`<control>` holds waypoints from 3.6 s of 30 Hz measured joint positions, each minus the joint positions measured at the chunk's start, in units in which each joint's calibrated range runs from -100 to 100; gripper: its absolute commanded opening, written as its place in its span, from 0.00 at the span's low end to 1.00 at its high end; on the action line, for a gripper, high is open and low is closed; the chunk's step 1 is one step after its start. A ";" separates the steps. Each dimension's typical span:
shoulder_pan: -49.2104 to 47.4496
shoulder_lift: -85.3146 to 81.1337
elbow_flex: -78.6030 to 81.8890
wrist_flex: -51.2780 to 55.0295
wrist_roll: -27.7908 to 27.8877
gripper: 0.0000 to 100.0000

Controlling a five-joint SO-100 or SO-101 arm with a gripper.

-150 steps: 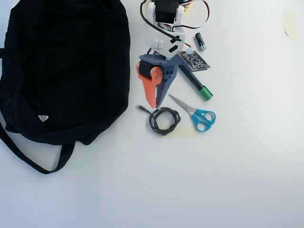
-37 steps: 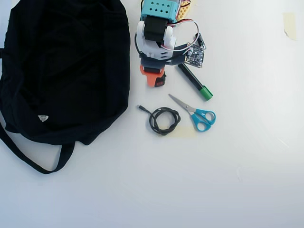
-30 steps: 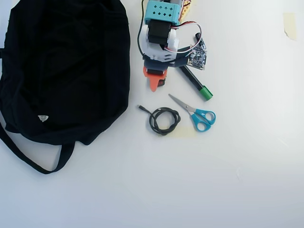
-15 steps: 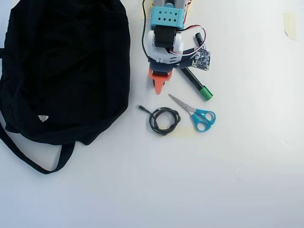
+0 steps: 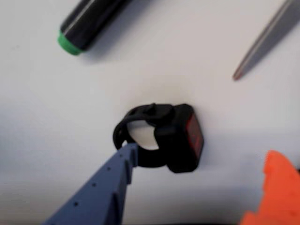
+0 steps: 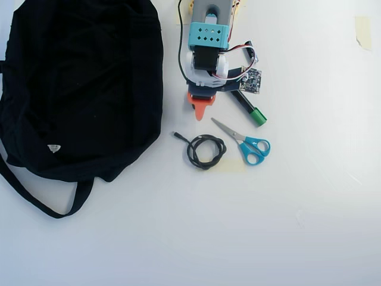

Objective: Put the bike light into the black bag

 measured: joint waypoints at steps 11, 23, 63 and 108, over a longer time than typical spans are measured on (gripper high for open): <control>0.07 0.17 0.00 0.00 0.88 0.46; 1.47 0.17 5.74 -5.93 2.93 0.46; 3.67 8.97 5.11 -11.42 4.84 0.31; 4.92 9.30 -6.05 0.69 4.84 0.02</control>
